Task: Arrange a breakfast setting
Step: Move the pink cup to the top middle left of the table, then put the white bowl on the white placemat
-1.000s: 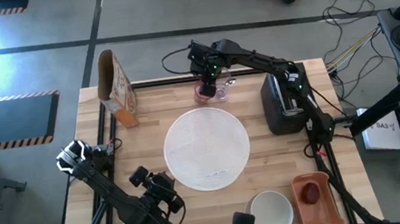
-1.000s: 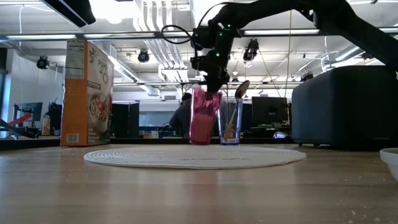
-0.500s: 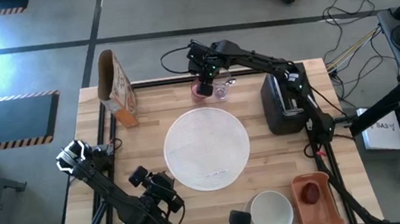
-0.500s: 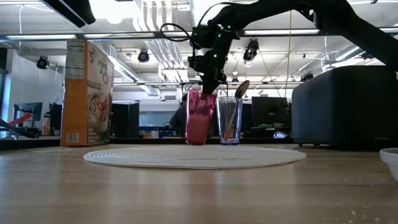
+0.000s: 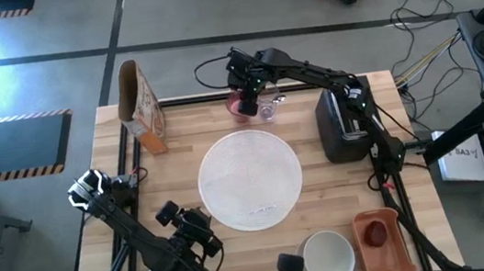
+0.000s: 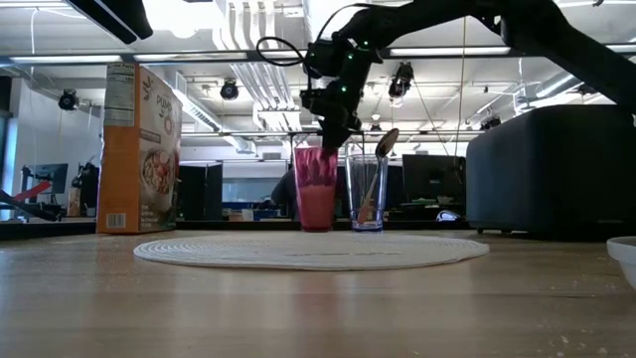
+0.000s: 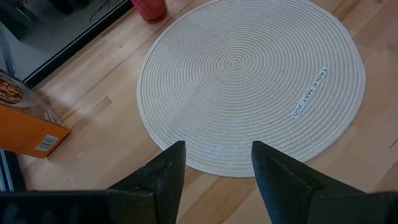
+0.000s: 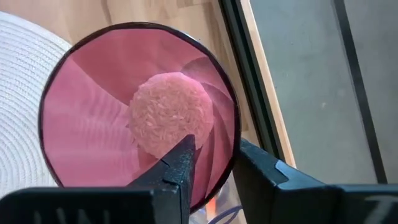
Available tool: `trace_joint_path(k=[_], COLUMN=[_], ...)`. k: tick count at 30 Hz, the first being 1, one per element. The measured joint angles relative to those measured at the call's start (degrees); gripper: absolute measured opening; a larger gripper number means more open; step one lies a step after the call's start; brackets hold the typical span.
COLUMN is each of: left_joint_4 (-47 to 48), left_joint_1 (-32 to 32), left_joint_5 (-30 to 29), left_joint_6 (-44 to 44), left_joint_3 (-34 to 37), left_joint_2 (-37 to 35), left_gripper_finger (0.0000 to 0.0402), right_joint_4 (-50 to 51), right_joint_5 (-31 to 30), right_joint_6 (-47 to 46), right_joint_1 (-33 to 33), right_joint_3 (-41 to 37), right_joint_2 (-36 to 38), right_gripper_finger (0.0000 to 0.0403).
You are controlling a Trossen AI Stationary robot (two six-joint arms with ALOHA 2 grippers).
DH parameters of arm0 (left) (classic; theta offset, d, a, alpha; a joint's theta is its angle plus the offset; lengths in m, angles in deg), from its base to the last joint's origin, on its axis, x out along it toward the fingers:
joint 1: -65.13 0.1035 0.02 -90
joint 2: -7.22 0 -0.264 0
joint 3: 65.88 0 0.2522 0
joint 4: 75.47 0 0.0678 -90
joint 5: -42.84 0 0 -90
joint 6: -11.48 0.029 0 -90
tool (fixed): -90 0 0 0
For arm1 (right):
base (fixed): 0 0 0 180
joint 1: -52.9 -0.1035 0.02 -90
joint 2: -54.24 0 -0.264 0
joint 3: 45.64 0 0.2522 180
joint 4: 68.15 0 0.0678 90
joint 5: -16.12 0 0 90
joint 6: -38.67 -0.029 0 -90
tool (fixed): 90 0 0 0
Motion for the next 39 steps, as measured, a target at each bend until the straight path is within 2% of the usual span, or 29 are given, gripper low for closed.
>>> trace_joint_path(k=[8, 18, 26, 31, 34, 39], left_joint_4=[0.0, 0.0, -0.1, -0.7, -1.4, -1.7], left_joint_1=[-0.1, -0.1, -0.1, -0.1, -0.1, -0.2], left_joint_5=[0.0, 0.0, 0.0, 0.0, 0.0, 0.0], left_joint_6=[-0.1, -0.1, -0.1, 0.0, 0.4, -0.3], left_joint_3=[0.0, 0.0, 0.0, 0.0, 0.0, 0.0], left_joint_2=[0.0, 0.0, 0.0, 0.0, 0.0, 0.0], left_gripper_finger=[0.0168, 0.0168, 0.0168, 0.0168, 0.0168, 0.0168], right_joint_4=[-0.2, 3.8, 13.9, 25.3, 25.0, 25.3], right_joint_5=[-1.4, -3.5, -2.1, 0.5, 1.2, 6.2], right_joint_6=[0.0, 0.3, -7.7, -12.7, -14.4, -15.9], right_joint_1=[0.0, 0.0, -1.8, -5.3, -9.1, -16.3], right_joint_3=[4.7, 4.7, 4.7, 4.5, 2.3, -3.8], right_joint_2=[0.1, 2.0, 8.6, 9.7, 11.1, 15.5], right_gripper_finger=[0.0093, 0.0091, 0.0079, 0.0079, 0.0085, 0.0098])
